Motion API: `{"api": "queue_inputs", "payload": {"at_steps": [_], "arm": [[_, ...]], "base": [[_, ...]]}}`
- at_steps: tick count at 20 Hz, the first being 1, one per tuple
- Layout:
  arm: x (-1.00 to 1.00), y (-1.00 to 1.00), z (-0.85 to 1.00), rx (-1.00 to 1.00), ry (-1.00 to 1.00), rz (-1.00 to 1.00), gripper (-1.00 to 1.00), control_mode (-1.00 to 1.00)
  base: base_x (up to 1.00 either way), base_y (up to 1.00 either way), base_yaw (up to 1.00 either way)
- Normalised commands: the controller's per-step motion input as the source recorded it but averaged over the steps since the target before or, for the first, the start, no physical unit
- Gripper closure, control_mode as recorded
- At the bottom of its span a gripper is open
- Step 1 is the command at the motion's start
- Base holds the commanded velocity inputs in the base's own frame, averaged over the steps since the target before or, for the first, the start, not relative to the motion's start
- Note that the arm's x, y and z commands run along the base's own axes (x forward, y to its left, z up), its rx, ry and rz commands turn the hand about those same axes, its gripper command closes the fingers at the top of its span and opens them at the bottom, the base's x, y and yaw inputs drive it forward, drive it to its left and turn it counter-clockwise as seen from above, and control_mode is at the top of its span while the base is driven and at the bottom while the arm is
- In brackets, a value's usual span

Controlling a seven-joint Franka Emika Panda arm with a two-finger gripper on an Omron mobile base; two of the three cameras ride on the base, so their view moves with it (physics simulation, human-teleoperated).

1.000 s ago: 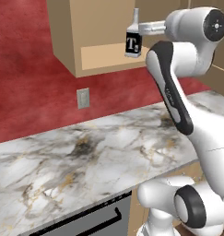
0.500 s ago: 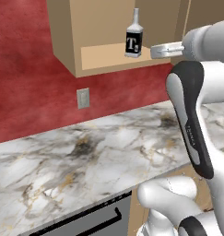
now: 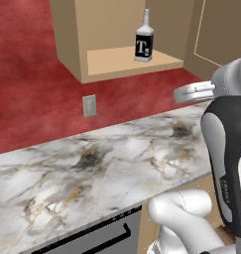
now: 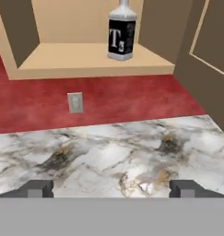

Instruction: Sort all alcoholic drinks to one cabinet, and non-alcoholic drinks to the other.

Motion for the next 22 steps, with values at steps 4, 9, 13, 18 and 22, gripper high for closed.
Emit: {"api": "queue_inputs", "payload": {"at_steps": [4, 9, 13, 18, 22], "arm": [[-0.56, 0.00, -0.34, 0.00, 0.36, -0.04, -1.00, -1.00], [-0.35, 0.00, -0.01, 0.00, 0.33, -0.04, -1.00, -1.00], [-0.32, 0.00, -0.06, 0.00, 0.26, -0.03, -1.00, -1.00], [-0.44, -0.07, -0.73, 0.00, 0.00, -0.01, -1.00, -1.00], [-0.24, -0.13, -0.91, 0.00, -0.14, 0.00, -1.00, -1.00]], "base": [[0.00, 0.00, 0.00], [0.00, 0.00, 0.00], [0.00, 0.00, 0.00], [0.00, 0.00, 0.00], [0.00, 0.00, 0.00]]}}
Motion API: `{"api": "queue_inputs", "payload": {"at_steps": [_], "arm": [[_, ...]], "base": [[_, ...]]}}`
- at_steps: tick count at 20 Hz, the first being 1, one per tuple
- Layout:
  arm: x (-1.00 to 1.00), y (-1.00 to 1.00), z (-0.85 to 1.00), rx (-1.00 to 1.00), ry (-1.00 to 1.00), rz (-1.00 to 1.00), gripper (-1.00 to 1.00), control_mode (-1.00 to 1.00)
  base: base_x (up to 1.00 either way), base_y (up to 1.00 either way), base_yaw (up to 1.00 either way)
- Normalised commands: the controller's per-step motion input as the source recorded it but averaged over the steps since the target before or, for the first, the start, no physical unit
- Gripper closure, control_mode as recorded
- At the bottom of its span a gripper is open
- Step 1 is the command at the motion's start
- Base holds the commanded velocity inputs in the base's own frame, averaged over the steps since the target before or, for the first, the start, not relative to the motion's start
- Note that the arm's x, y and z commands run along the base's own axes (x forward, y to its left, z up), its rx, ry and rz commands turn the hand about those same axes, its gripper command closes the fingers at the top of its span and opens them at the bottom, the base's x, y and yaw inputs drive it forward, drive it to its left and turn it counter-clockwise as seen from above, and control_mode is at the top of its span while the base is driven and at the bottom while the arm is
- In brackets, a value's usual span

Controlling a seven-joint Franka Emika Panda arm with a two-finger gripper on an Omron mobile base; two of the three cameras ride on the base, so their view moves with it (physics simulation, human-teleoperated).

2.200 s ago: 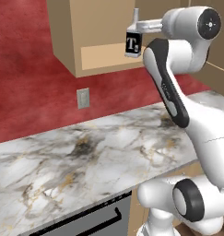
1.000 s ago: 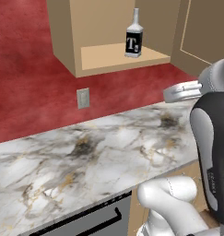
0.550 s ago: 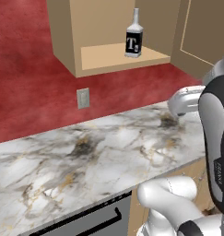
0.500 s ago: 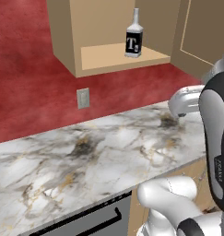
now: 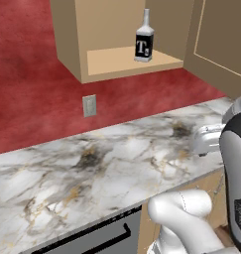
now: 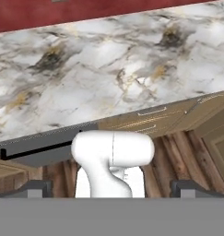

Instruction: Sort all alcoholic drinks to one cabinet, and non-alcoholic drinks to the other.

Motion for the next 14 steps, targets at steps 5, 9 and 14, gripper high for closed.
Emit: {"api": "queue_inputs", "payload": {"at_steps": [5, 9, 14], "arm": [[0.00, -0.04, -0.15, 0.01, -0.18, 0.00, -1.00, -1.00], [0.00, -0.15, 0.00, 0.00, -0.11, 0.00, -1.00, -1.00], [0.00, -0.01, 0.00, 0.00, 0.00, 0.00, -1.00, -1.00]], "base": [[0.00, 0.00, 0.00], [0.00, 0.00, 0.00], [0.00, 0.00, 0.00]]}}
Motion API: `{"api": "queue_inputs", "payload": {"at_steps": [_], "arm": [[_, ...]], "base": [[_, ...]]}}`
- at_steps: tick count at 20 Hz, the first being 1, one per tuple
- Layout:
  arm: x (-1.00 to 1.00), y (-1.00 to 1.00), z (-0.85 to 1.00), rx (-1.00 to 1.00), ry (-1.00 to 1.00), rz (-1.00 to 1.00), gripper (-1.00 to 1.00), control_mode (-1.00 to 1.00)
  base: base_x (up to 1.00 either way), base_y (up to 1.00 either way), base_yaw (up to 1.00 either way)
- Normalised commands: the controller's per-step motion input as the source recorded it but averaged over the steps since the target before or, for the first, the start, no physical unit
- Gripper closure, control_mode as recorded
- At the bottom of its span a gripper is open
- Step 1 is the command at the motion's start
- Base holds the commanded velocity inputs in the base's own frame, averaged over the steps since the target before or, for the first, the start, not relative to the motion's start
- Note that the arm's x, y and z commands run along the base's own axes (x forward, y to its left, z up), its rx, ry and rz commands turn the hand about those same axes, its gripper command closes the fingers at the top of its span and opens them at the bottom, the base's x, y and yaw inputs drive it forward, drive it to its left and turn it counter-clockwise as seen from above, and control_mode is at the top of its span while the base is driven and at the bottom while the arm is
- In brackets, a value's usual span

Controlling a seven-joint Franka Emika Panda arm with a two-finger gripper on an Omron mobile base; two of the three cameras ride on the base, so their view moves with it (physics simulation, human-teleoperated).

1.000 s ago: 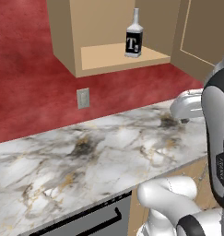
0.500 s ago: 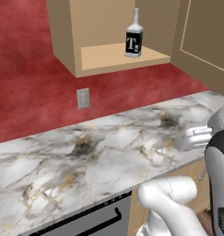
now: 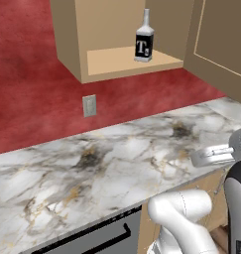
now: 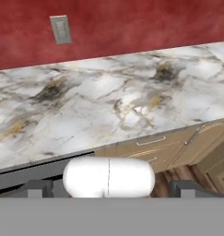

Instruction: Sort all alcoholic drinks to one cabinet, and non-alcoholic drinks to the other.

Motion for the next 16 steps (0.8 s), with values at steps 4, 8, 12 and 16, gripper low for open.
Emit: {"api": "queue_inputs", "payload": {"at_steps": [4, 8, 12, 16], "arm": [[0.02, 0.00, 0.00, 0.00, 0.14, -0.01, -1.00, -1.00], [0.03, 0.00, 0.00, 0.00, 0.21, -0.01, -1.00, -1.00], [0.00, 0.00, 0.00, 0.00, 0.04, 0.00, -1.00, 1.00], [0.00, 0.00, 0.00, 0.00, 0.00, 0.00, -1.00, 1.00]], "base": [[0.00, 0.00, 0.00], [0.00, 0.00, 0.00], [-0.49, -0.28, -0.05], [-1.00, -0.59, -0.15]]}}
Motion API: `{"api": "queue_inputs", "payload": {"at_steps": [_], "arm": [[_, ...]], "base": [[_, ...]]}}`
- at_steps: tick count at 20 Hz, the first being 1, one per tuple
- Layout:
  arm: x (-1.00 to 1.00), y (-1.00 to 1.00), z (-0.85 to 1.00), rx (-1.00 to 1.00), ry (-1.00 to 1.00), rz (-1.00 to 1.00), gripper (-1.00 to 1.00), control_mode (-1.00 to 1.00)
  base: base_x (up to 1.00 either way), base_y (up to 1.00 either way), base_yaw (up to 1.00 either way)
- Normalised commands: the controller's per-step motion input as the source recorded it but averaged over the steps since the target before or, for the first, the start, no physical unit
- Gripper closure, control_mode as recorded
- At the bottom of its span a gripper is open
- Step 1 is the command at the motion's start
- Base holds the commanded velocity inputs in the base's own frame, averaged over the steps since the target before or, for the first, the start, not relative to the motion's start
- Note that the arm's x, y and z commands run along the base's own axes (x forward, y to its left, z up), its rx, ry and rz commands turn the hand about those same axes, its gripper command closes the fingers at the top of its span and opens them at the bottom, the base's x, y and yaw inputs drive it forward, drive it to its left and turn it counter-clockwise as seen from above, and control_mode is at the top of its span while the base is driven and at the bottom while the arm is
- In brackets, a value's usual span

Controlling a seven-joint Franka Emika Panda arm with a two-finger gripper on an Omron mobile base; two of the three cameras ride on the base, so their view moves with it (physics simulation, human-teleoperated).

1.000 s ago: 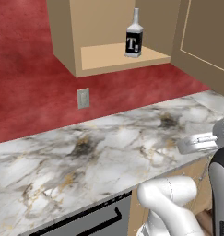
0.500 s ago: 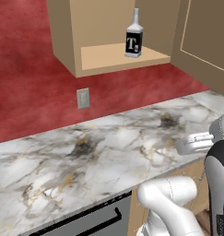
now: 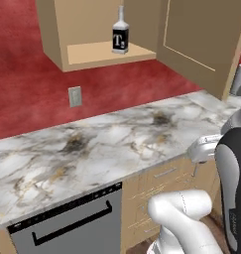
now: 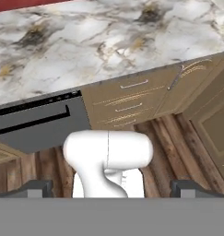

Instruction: Sort all alcoholic drinks to one cabinet, and non-alcoholic drinks to the other.

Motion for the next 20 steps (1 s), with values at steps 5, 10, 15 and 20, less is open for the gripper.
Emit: {"api": "queue_inputs", "payload": {"at_steps": [5, 10, 15, 20], "arm": [[0.00, 0.00, 0.00, 0.00, 0.00, 0.00, -1.00, 1.00], [0.00, 0.00, 0.00, 0.00, 0.00, 0.00, -1.00, 1.00], [0.00, 0.00, 0.00, 0.00, 0.00, 0.00, -1.00, 1.00], [0.00, 0.00, 0.00, 0.00, 0.00, 0.00, -1.00, 1.00]], "base": [[-0.47, -0.55, -0.19], [0.12, -0.46, -0.47], [0.13, -0.40, -0.59], [0.07, -0.31, -0.60]]}}
